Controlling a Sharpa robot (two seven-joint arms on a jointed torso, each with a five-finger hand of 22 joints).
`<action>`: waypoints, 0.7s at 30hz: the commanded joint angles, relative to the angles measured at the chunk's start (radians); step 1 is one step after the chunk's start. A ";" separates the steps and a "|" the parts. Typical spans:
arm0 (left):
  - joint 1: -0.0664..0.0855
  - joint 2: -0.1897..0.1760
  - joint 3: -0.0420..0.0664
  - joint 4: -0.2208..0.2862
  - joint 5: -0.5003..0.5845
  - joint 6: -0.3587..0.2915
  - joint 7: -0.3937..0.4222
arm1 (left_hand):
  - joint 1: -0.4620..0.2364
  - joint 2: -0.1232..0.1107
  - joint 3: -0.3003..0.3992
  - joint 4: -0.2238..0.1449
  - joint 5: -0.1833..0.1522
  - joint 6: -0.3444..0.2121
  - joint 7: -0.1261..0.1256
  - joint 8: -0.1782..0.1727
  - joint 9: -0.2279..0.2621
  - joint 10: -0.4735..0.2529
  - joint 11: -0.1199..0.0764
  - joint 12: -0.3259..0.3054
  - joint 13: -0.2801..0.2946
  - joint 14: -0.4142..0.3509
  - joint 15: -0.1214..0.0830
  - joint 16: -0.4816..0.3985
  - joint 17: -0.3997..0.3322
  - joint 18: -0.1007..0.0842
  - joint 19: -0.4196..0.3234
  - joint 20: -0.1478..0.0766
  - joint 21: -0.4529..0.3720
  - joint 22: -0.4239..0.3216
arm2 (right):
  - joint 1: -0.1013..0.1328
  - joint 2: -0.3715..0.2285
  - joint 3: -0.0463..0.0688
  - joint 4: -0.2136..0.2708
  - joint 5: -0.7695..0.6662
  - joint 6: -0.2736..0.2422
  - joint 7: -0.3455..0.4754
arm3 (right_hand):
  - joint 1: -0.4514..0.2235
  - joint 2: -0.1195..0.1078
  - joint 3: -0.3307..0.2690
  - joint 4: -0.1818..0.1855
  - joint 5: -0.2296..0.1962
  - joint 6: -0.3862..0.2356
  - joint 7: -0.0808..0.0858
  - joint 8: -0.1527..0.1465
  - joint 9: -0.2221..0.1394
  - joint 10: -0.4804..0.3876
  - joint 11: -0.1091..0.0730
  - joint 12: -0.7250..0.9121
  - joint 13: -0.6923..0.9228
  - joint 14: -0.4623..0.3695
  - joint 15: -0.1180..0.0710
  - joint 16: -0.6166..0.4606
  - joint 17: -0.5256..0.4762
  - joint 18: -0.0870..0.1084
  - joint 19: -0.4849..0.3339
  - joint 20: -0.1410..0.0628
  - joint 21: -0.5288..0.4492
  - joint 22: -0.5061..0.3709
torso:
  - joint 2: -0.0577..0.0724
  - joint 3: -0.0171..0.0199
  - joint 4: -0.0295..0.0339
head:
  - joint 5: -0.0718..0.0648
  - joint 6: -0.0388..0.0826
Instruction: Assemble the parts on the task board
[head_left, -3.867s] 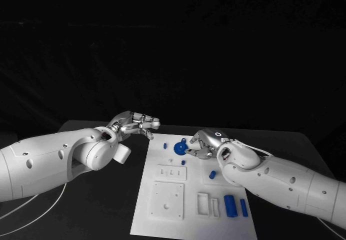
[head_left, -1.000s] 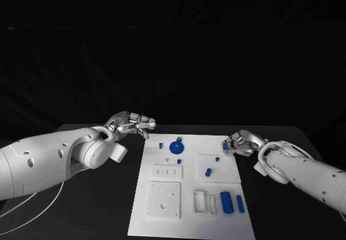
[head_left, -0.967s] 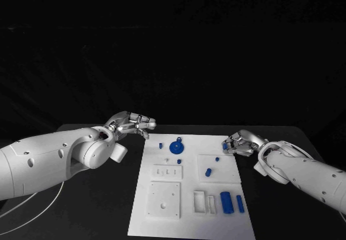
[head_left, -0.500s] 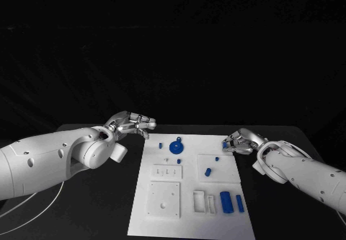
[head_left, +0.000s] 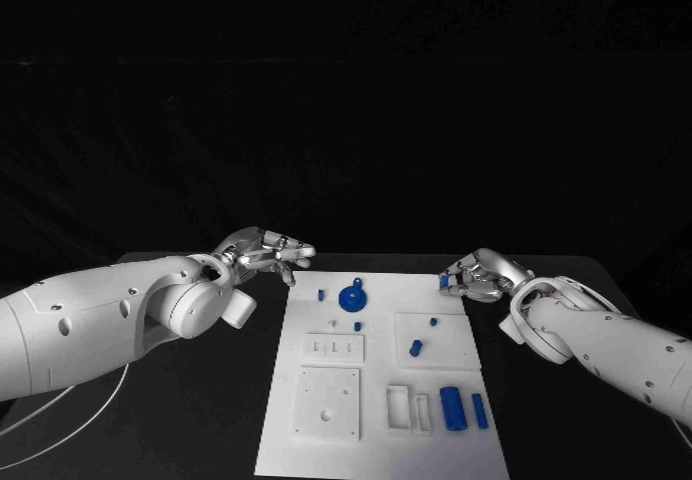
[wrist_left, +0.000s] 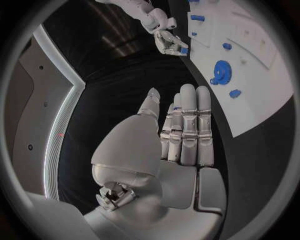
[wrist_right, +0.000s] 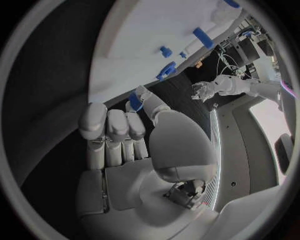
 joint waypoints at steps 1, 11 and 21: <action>0.014 0.013 0.002 -0.007 -0.050 0.040 -0.130 | -0.023 -0.011 0.002 0.012 0.002 0.008 -0.007 0.001 0.002 0.062 -0.018 0.019 0.012 -0.004 -0.015 0.090 0.069 -0.007 -0.002 -0.016 0.061 0.042 | 0.015 0.004 0.001 0.032 -0.011 0.014 -0.032 | 0.001 0.006 0.005 0.000 -0.001 0.013 0.002 0.003 0.029 0.003 -0.002 0.000 0.000 0.005 -0.001 0.004 0.001 -0.005 0.024 0.002 0.002 0.115 | -0.008 0.0002 -0.0023 | 0.006 0.004; 0.052 0.082 0.002 -0.065 -0.149 0.114 -0.330 | -0.125 -0.059 0.044 0.044 0.054 0.129 -0.065 0.002 0.174 0.086 -0.088 0.407 0.355 0.090 -0.073 0.444 0.498 -0.002 0.111 -0.074 0.285 0.303 | 0.053 0.056 0.002 0.126 -0.069 0.070 -0.119 | -0.003 0.006 0.007 0.000 -0.003 0.011 0.002 0.003 0.031 0.004 -0.002 0.003 0.003 0.005 0.000 0.003 0.001 -0.003 0.024 0.002 -0.001 0.113 | -0.030 -0.0007 0.0016 | 0.007 -0.001; 0.061 0.154 -0.002 -0.091 -0.187 0.096 -0.469 | -0.170 -0.106 0.096 0.103 0.092 0.138 -0.081 0.008 0.385 0.063 -0.095 0.467 0.473 0.114 -0.079 0.471 0.603 0.000 0.129 -0.077 0.285 0.392 | 0.060 0.132 -0.011 0.179 -0.154 0.085 -0.264 | -0.010 -0.003 0.029 0.010 -0.022 0.001 0.003 0.003 0.035 0.001 -0.002 -0.001 0.002 0.005 0.001 -0.001 0.000 0.002 0.025 0.004 -0.014 0.111 | -0.042 -0.0031 0.0060 | 0.007 -0.009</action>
